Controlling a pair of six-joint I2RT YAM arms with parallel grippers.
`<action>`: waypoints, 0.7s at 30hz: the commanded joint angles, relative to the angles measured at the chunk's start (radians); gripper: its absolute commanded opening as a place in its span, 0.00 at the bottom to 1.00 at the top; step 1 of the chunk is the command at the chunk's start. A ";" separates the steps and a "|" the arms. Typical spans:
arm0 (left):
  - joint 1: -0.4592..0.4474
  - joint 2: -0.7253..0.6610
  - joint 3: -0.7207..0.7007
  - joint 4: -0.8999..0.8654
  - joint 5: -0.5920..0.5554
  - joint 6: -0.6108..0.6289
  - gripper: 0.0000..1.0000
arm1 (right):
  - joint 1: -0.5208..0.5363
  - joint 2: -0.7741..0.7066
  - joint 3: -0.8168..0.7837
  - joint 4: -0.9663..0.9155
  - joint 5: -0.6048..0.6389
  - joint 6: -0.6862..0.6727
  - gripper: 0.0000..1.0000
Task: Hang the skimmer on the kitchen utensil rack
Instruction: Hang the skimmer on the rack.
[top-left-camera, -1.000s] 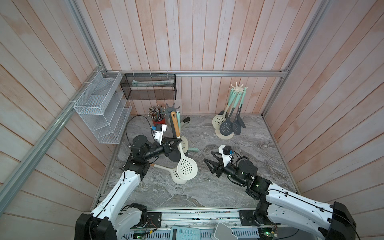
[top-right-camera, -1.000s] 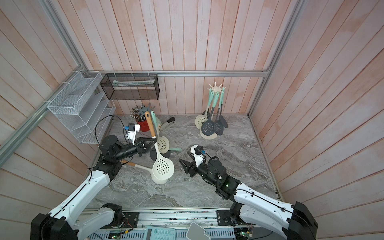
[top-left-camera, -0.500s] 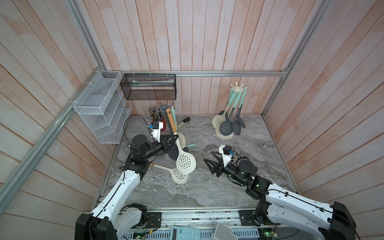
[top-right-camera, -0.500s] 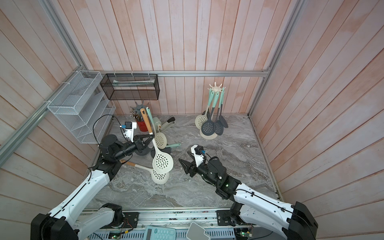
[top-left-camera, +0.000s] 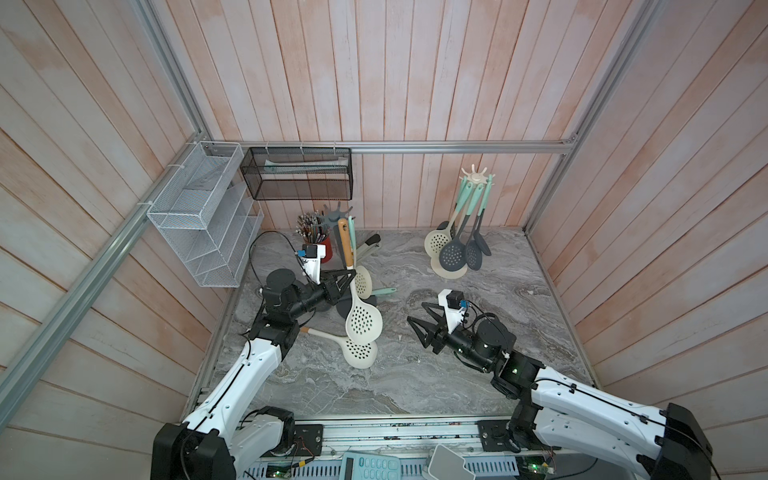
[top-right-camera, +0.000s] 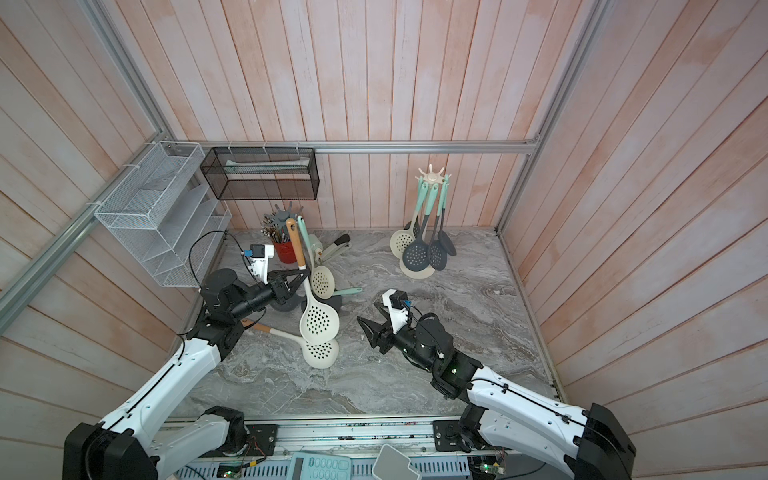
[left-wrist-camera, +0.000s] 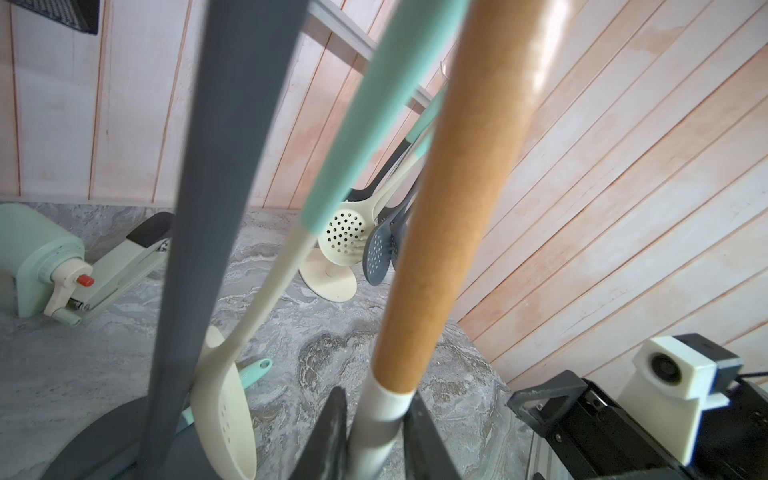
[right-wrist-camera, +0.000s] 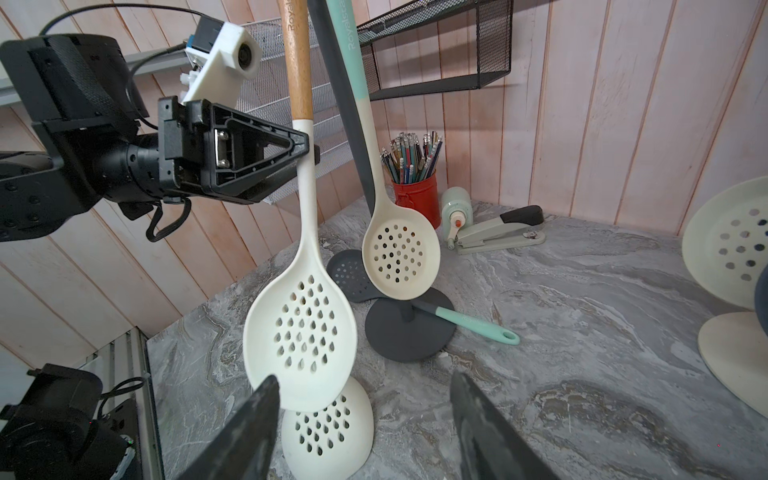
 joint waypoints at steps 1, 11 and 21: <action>-0.002 0.018 -0.020 -0.083 -0.054 -0.023 0.28 | 0.006 -0.003 0.007 0.026 0.004 0.007 0.66; -0.037 0.044 0.007 -0.101 -0.074 0.005 0.44 | 0.006 0.006 0.011 0.028 0.000 0.006 0.66; -0.070 0.013 0.068 -0.231 -0.178 0.068 0.77 | 0.006 0.034 0.015 0.030 0.005 0.005 0.69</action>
